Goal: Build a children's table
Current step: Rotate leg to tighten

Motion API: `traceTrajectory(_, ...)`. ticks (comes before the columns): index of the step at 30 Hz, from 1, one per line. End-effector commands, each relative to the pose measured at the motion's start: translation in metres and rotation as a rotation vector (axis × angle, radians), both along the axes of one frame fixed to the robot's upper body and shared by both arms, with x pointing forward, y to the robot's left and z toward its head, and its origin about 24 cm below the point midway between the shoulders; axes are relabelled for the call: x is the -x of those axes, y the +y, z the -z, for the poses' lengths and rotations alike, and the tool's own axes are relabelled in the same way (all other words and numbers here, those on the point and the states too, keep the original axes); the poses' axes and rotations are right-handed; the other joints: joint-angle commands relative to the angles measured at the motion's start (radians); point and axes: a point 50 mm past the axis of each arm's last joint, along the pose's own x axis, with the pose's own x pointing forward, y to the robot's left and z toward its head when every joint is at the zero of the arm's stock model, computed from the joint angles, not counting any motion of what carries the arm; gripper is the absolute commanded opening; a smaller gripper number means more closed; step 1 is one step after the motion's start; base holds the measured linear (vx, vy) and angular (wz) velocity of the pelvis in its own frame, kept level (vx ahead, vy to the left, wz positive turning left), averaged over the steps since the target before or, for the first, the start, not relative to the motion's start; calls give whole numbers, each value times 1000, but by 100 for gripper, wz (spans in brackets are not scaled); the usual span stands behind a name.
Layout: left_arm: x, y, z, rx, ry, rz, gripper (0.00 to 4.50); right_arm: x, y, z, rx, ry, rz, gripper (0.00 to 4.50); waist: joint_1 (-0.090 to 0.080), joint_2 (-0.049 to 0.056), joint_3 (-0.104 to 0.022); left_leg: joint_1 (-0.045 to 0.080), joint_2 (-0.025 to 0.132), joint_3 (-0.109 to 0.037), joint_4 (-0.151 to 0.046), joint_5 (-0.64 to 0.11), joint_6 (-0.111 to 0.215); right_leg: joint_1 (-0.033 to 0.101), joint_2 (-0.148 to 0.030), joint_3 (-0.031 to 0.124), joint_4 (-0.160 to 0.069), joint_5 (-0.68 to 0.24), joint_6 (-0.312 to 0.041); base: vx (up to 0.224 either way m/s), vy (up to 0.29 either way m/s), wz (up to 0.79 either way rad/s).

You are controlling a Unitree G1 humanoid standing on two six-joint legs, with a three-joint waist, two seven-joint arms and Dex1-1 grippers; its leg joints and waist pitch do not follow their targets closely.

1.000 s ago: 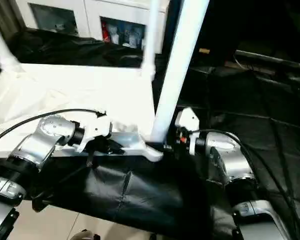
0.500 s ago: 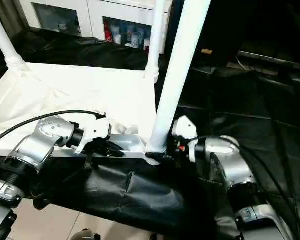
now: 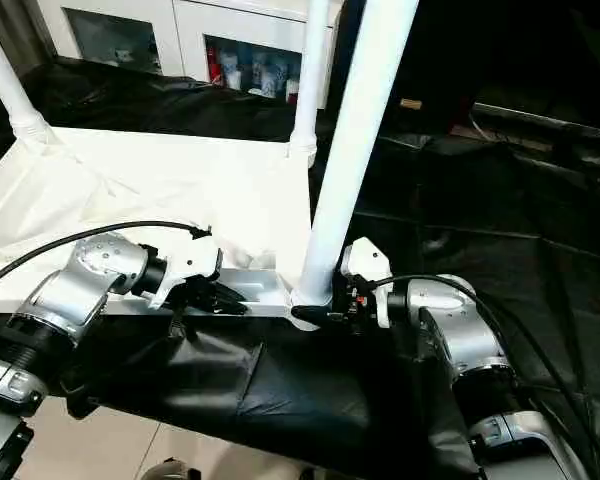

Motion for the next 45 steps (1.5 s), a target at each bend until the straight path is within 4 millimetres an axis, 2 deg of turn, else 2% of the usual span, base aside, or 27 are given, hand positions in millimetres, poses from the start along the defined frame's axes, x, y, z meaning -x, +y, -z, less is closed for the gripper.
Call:
traceTrajectory(1, 3, -6, -5, 20, -15, 47, 0, 2, -1, -1, -7, 1, -4, 280, 1, 3, -74, 5, 27, -3, -58, -61, 84, 69, -71, 43, -48, 27, -269, 0, 0, 0)
traceTrajectory(8, 2, -5, 1, 10, 1, 3, 0, 4, 3, 4, -55, -5, 38, 278, 0, 4, -72, 6, 27, -5, -60, -89, 67, 66, -73, 44, -53, -23, -255, 0, 0, 0)
traceTrajectory(9, 0, -5, 3, 0, -4, -31, 0, 2, 4, 6, -84, 3, 89, 278, 0, 11, -72, 7, 25, -6, -61, -95, 61, 66, -73, 44, -53, -30, -255, 0, 0, 0)
traceTrajectory(11, -3, -6, 4, -3, -14, -58, 0, 1, 5, 7, -106, 9, 129, 277, -5, 8, -69, 6, 24, -6, -63, -121, 49, 65, -72, 44, -60, -65, -251, 0, 0, 0)
traceTrajectory(13, -9, -10, 6, 10, -29, -134, 0, -4, 6, 13, -133, 36, 247, 277, -8, 8, -65, 10, 23, -6, -65, -143, 35, 62, -73, 45, -68, -128, -239, 0, 0, 0)
traceTrajectory(15, -18, -21, 9, 29, -52, -240, 0, -12, 10, 26, -154, 71, 465, 277, -9, 9, -63, 15, 21, -7, -68, -169, 5, 59, -74, 45, -78, -213, -215, 0, 0, 0)
traceTrajectory(16, -19, -23, 10, 30, -53, -252, 0, -14, 10, 27, -155, 75, 504, 277, -9, 9, -64, 15, 22, -10, -68, -174, -2, 60, -77, 45, -78, -234, -209, 0, 0, 0)
traceTrajectory(17, -24, -32, 12, 46, -64, -313, 0, -20, 16, 30, -215, 91, 620, 277, -9, 6, -66, 11, 20, -12, -69, -165, -6, 66, -77, 45, -78, -244, -194, 0, 0, 0)
traceTrajectory(18, -26, -37, 13, 52, -63, -332, 0, -22, 19, 31, -229, 107, 673, 277, -12, 17, -63, 14, 20, -10, -69, -173, -9, 57, -76, 46, -82, -254, -192, 0, 0, 0)
traceTrajectory(19, -27, -42, 15, 54, -68, -359, 0, -26, 22, 33, -237, 113, 738, 277, -13, 15, -64, 16, 21, -10, -69, -180, -10, 57, -75, 45, -86, -260, -190, 0, 0, 0)
traceTrajectory(20, -28, -48, 16, 56, -73, -378, 0, -29, 25, 34, -248, 126, 792, 277, -14, 17, -65, 15, 19, -13, -70, -175, -16, 59, -75, 45, -83, -256, -189, 0, 0, 0)
traceTrajectory(21, -29, -52, 17, 57, -77, -391, 0, -30, 27, 35, -256, 136, 827, 277, -15, 13, -67, 12, 19, -13, -70, -168, -14, 61, -76, 45, -82, -235, -191, 0, 0, 0)
traceTrajectory(23, -29, -66, 20, 64, -87, -426, 0, -35, 34, 38, -236, 152, 910, 277, -14, 17, -66, 12, 19, -12, -70, -169, -8, 60, -74, 45, -82, -225, -190, 0, 0, 0)
traceTrajectory(26, -29, -77, 22, 68, -96, -429, 0, -37, 42, 39, -227, 159, 943, 277, -14, 15, -69, 9, 18, -13, -69, -149, 0, 65, -73, 45, -78, -176, -195, 0, 0, 0)
traceTrajectory(27, -26, -86, 23, 69, -102, -400, 0, -35, 52, 37, -192, 114, 868, 277, -13, 16, -70, 9, 19, -13, -69, -143, 5, 65, -73, 44, -77, -158, -197, 0, 0, 0)
traceTrajectory(28, -26, -86, 23, 69, -102, -400, 0, -35, 52, 37, -192, 114, 868, 277, -12, 15, -69, 9, 18, -12, -69, -144, 9, 66, -73, 44, -77, -152, -198, 0, 0, 0)
traceTrajectory(29, -26, -88, 24, 66, -104, -394, 0, -34, 54, 37, -180, 95, 846, 333, -12, 15, -69, 8, 18, -13, -70, -145, 16, 68, -74, 44, -76, -149, -200, 0, 0, 0)
traceTrajectory(34, -25, -78, 25, 39, -98, -362, 0, -33, 45, 29, -170, -4, 763, 364, -10, 18, -68, 10, 20, -13, -72, -172, 19, 65, -78, 44, -83, -196, -192, 0, 0, 0)
traceTrajectory(35, -25, -76, 25, 40, -93, -356, 0, -33, 43, 27, -180, -8, 739, 385, -10, 16, -69, 8, 20, -13, -71, -172, 24, 68, -76, 44, -82, -188, -193, 0, 0, 0)
traceTrajectory(37, -25, -74, 24, 42, -90, -342, 0, -33, 40, 24, -197, -4, 699, 385, -8, 16, -69, 6, 20, -13, -70, -159, 35, 69, -76, 44, -79, -161, -199, 0, 0, 0)
traceTrajectory(41, -19, -61, 22, 53, -60, -239, 0, -23, 24, 12, -194, -19, 462, 385, -4, 12, -70, 4, 20, -13, -68, -127, 67, 76, -75, 43, -76, -107, -214, 0, 0, 0)
traceTrajectory(45, -10, -49, 19, 72, -8, -106, 0, -9, 6, 5, -157, 0, 256, 385, -5, 12, -69, 3, 25, -13, -68, -139, 83, 75, -77, 43, -74, -116, -229, 0, 0, 0)
